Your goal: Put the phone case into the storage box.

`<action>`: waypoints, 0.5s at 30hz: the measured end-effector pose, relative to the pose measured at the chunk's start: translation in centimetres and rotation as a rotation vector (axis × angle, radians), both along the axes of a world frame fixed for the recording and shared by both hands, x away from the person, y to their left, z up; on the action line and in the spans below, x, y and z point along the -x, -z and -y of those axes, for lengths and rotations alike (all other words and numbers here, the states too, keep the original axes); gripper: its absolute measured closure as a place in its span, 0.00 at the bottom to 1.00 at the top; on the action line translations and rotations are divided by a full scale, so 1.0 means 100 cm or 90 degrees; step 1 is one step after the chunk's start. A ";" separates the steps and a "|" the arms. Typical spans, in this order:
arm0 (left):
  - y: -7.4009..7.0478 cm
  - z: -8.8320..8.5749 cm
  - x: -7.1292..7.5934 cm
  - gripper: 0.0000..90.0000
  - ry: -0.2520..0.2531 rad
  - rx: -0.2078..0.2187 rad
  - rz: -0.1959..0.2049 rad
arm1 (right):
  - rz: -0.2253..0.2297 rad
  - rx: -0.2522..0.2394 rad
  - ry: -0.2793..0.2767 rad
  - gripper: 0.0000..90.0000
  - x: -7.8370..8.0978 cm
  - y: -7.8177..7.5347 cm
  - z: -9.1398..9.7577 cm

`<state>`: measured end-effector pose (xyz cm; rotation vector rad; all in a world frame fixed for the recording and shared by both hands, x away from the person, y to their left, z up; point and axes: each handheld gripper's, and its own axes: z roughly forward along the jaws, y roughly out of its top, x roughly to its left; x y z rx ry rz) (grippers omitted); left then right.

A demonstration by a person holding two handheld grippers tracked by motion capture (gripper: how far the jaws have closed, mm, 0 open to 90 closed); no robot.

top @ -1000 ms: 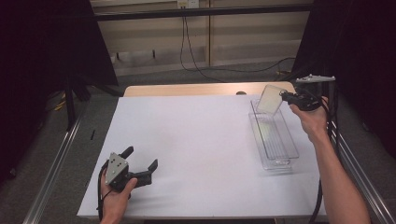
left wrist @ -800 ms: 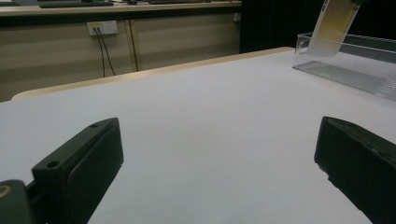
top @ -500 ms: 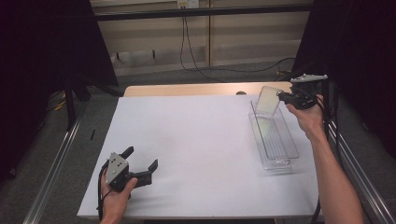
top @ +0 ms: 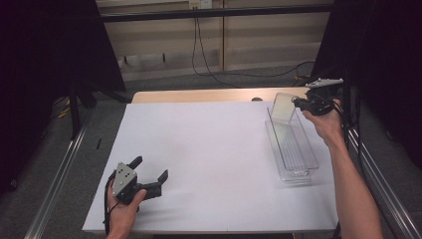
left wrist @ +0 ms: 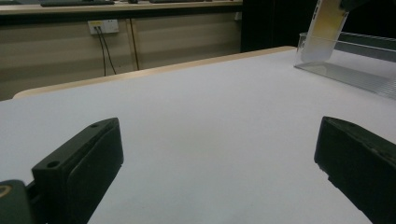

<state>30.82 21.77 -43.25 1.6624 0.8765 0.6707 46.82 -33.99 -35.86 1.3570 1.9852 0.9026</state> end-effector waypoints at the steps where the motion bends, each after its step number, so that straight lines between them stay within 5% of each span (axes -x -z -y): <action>1: 0.000 0.000 0.000 0.01 0.000 0.000 0.000 | -0.001 0.002 0.000 0.93 0.000 0.001 0.000; 15: 0.001 0.001 -0.001 0.01 0.005 -0.005 0.000 | 0.003 0.011 -0.004 0.93 -0.007 0.006 -0.002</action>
